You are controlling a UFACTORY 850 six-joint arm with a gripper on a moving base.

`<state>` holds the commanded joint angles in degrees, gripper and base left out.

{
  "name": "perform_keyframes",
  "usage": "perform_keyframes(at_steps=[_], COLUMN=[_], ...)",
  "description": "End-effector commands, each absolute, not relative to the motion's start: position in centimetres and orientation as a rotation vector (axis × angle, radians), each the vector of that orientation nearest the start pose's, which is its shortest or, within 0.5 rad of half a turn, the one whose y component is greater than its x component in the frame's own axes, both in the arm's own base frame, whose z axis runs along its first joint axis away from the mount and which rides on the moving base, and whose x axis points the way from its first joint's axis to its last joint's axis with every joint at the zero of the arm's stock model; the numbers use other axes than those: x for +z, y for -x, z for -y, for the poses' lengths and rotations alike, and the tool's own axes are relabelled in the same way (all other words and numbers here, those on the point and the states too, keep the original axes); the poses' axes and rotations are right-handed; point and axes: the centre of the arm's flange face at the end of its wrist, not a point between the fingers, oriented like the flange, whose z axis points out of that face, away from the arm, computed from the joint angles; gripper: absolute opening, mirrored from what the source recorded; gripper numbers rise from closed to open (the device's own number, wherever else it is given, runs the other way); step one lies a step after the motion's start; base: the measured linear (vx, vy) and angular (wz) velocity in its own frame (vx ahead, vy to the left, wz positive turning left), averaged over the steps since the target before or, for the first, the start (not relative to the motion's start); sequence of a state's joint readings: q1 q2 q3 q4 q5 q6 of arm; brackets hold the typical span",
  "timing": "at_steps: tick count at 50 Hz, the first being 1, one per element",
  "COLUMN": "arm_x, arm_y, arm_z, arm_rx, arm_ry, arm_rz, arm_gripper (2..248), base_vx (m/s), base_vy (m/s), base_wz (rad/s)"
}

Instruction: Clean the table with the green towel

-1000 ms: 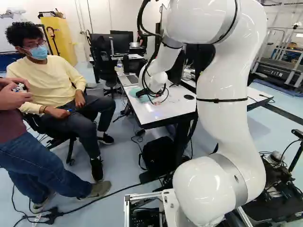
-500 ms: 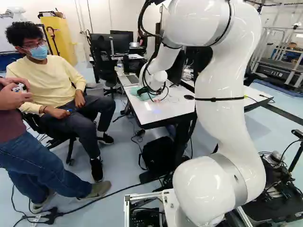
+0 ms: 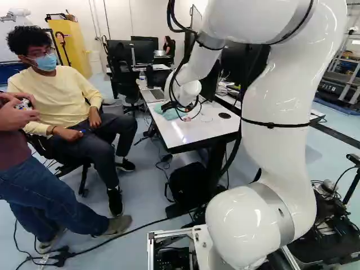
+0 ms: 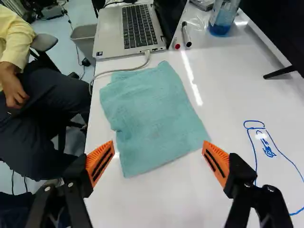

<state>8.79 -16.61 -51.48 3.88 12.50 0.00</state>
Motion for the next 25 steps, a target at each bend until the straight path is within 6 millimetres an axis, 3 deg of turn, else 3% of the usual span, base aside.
perform_keyframes(at_steps=[25], arm_x=[44.2], arm_y=[-52.9], arm_z=[-8.1], arm_rx=[-1.296], arm_ry=[2.771], arm_rz=[0.113], arm_gripper=[247], base_vx=[0.000], base_vy=[0.000], base_wz=[0.000])
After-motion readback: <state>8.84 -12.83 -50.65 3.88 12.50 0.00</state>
